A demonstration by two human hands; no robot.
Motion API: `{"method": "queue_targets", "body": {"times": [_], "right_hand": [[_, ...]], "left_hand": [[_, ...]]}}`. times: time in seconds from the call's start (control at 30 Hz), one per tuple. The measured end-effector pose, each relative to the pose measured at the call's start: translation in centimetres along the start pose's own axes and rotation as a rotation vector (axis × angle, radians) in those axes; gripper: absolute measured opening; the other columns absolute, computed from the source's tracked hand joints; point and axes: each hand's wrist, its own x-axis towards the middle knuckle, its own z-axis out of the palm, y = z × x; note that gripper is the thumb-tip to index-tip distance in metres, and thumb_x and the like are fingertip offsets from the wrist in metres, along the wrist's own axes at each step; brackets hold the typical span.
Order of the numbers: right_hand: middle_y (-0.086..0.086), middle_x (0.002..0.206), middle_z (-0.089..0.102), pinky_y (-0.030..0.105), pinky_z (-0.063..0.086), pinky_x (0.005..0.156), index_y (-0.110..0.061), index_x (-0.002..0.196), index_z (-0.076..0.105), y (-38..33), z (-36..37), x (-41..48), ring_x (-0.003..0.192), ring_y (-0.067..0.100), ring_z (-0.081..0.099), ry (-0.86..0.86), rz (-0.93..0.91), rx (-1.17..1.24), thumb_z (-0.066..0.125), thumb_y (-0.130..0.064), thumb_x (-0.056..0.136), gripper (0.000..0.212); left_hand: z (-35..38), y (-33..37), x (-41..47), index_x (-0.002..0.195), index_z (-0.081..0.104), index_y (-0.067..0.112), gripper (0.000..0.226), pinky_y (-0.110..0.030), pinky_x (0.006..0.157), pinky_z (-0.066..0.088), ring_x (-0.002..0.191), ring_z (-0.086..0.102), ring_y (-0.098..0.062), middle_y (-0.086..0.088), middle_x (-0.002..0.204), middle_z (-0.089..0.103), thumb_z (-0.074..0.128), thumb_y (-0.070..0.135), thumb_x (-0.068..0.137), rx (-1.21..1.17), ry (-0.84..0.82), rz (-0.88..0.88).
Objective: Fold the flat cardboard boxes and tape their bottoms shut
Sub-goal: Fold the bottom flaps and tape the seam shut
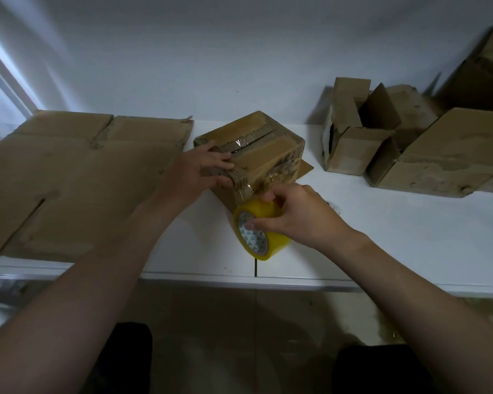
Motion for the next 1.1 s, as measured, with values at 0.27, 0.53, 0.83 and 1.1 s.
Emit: {"method": "queue_targets", "body": {"times": [0.27,0.53,0.83,1.1], "right_hand": [[-0.015,0.087,0.066,0.03,0.055,0.068,-0.035,0.088,0.067,-0.1,-0.3,0.2,0.079,0.005,0.061,-0.019,-0.046,-0.084,0.059,-0.081,0.071,0.05],[-0.014,0.087,0.07,0.033,0.053,0.074,-0.034,0.104,0.074,0.8,-1.9,-0.3,0.079,0.008,0.064,-0.077,-0.141,-0.098,0.05,-0.039,0.102,0.025],[0.005,0.108,0.058,0.038,0.048,0.082,-0.018,0.11,0.072,10.7,-3.1,-0.3,0.1,0.032,0.061,-0.032,0.413,-0.418,0.06,-0.05,0.094,0.037],[0.006,0.113,0.066,0.034,0.045,0.079,-0.021,0.115,0.067,11.3,-2.5,-0.8,0.102,0.03,0.063,0.07,0.507,-0.343,0.065,-0.052,0.09,0.039]], "left_hand": [[1.1,5.6,-4.8,0.105,0.052,0.028,0.034,-0.036,0.067,0.051,0.081,0.062,-0.016,0.006,0.094,0.061,0.079,0.027,0.085,0.01,0.172,-0.508],[6.2,11.1,-8.3,0.126,0.043,0.012,0.041,-0.032,0.07,0.063,0.085,0.075,-0.024,-0.015,0.104,0.071,0.069,0.018,0.094,-0.808,0.052,-0.91],[7.3,11.6,-7.5,0.151,0.038,0.011,0.072,-0.032,0.063,0.062,0.097,0.072,-0.03,-0.018,0.132,0.061,0.074,0.016,0.089,-0.872,0.15,-0.902],[7.2,11.2,-7.5,0.151,0.039,0.014,0.071,-0.032,0.062,0.061,0.097,0.073,-0.031,-0.019,0.13,0.062,0.074,0.015,0.09,-0.839,0.127,-0.886]]}}
